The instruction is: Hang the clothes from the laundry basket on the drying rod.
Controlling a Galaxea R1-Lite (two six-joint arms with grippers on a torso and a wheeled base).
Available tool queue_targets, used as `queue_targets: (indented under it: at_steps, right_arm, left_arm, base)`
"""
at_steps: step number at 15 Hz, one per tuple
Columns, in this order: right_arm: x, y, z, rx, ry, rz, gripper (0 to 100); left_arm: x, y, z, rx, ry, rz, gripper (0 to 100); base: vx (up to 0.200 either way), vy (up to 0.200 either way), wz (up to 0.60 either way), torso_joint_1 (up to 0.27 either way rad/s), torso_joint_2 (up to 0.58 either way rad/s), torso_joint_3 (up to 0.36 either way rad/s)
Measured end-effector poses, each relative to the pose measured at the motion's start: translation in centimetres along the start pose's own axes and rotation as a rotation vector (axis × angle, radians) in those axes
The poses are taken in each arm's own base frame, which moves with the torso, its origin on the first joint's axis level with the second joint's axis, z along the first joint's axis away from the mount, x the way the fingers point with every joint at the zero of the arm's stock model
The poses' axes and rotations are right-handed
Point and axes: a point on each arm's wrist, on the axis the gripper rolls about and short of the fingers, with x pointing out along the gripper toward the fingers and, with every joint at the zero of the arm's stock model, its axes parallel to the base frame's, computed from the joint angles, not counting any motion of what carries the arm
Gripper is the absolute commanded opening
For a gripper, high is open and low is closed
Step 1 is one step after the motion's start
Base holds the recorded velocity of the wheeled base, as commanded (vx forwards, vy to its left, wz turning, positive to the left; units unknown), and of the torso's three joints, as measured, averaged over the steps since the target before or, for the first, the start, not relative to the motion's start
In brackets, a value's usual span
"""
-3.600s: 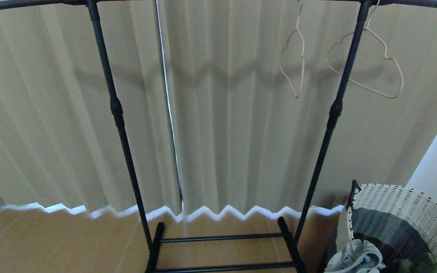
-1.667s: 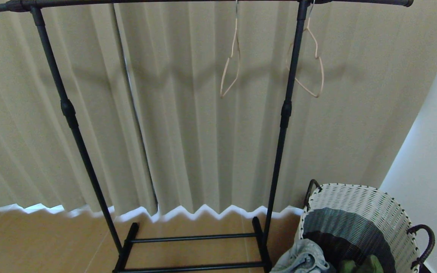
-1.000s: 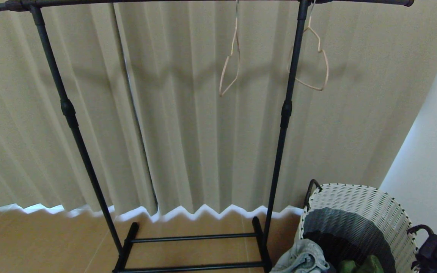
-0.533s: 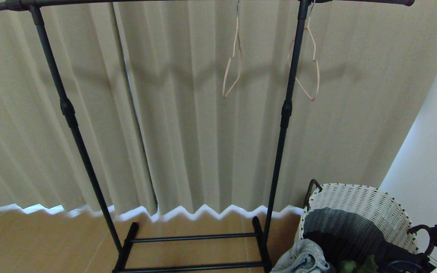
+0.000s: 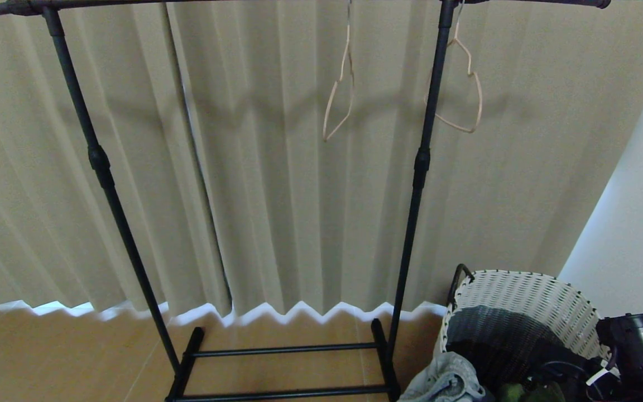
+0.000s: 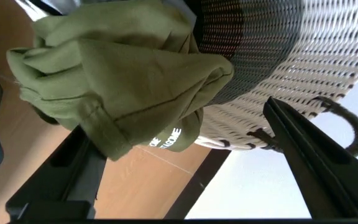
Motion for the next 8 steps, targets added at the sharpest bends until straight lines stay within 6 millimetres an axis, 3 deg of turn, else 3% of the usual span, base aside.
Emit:
queue_targets:
  at_steps: [1,8]
  right_arm:
    - [0.2,0.0,0.0,0.002,0.006,0.004,0]
    - [-0.9,-0.1,-0.1,0.019,-0.071,-0.051,0]
  left_arm:
    - [0.0,0.0,0.0,0.0,0.0,0.001,100]
    - [0.0,0.0,0.0,0.001,0.0,0.0,100]
  base:
    - [0.0,0.0,0.0,0.0,0.0,0.0]
    - [0.0,0.0,0.0,0.0,0.0,0.0]
